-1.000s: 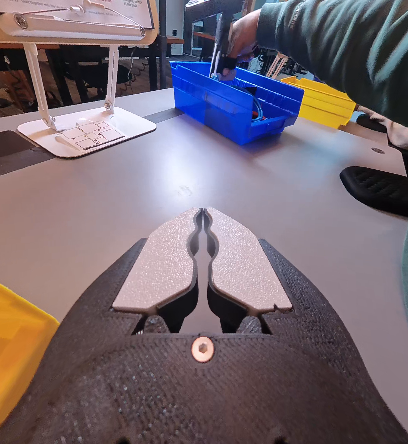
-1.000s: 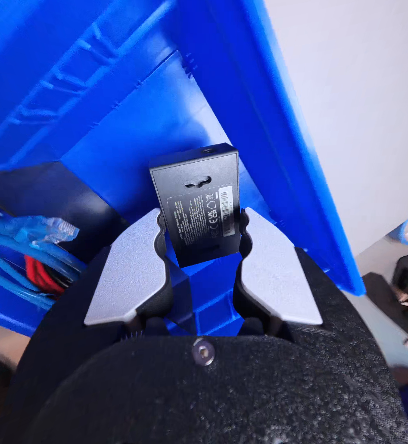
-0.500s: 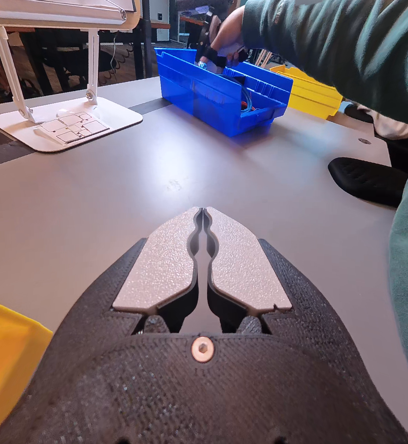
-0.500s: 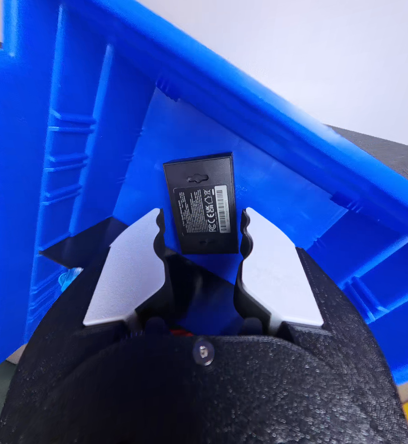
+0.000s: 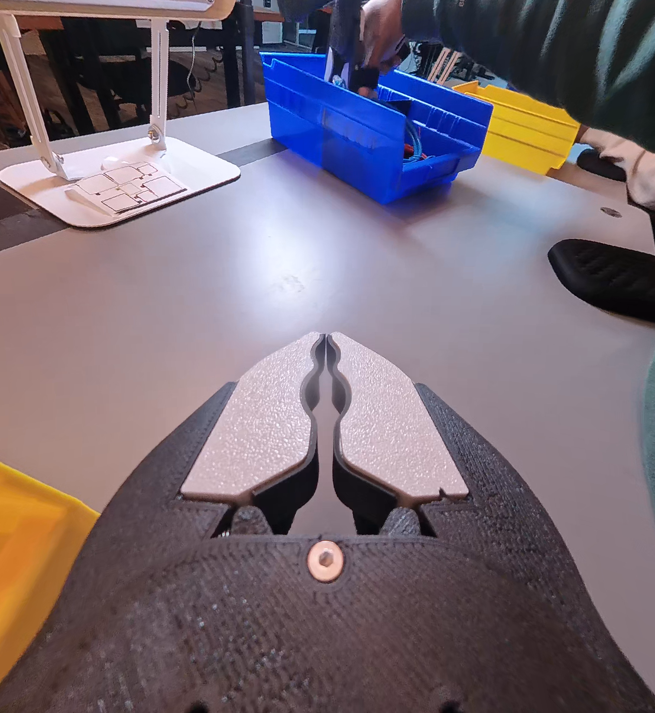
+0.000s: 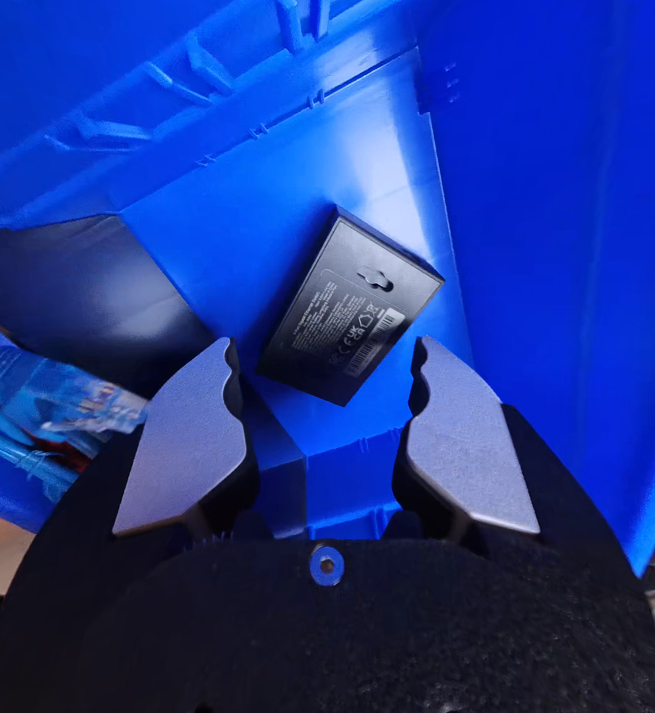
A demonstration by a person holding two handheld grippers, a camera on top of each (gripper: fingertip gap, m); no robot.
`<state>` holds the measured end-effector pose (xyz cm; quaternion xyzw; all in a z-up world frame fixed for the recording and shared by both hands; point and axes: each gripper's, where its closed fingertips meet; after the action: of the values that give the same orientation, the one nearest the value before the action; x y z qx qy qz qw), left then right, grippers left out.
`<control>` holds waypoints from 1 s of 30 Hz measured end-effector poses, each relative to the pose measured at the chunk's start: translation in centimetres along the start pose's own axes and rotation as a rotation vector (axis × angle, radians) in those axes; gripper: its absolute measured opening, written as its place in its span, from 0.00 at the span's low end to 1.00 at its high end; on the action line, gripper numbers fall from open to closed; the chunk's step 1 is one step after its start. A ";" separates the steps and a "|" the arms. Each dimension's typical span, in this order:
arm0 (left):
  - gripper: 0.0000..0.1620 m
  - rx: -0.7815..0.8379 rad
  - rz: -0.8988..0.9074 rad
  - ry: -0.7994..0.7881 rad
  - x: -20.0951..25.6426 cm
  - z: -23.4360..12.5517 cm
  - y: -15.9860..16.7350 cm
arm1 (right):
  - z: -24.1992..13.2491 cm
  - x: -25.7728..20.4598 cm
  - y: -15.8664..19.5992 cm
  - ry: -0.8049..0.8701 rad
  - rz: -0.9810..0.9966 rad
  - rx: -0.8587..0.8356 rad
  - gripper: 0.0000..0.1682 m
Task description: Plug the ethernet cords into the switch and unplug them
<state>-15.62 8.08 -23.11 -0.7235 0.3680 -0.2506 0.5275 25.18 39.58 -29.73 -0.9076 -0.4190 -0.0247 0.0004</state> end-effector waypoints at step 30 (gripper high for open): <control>0.12 0.102 -0.195 0.189 2.7 2.3 -1.8 | -14.6 -10.5 -3.1 0.029 -0.208 0.463 0.36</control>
<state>-11.79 7.52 -22.20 -0.7014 0.3309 -0.3857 0.4997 15.32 33.29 -15.72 -0.8350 -0.5044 0.0588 0.2117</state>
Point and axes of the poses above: each gripper's, where its closed fingertips meet, z out along the fingers, y out of its underside, x = y × z across the jaws, and after that the axes turned 10 degrees about z, right-handed
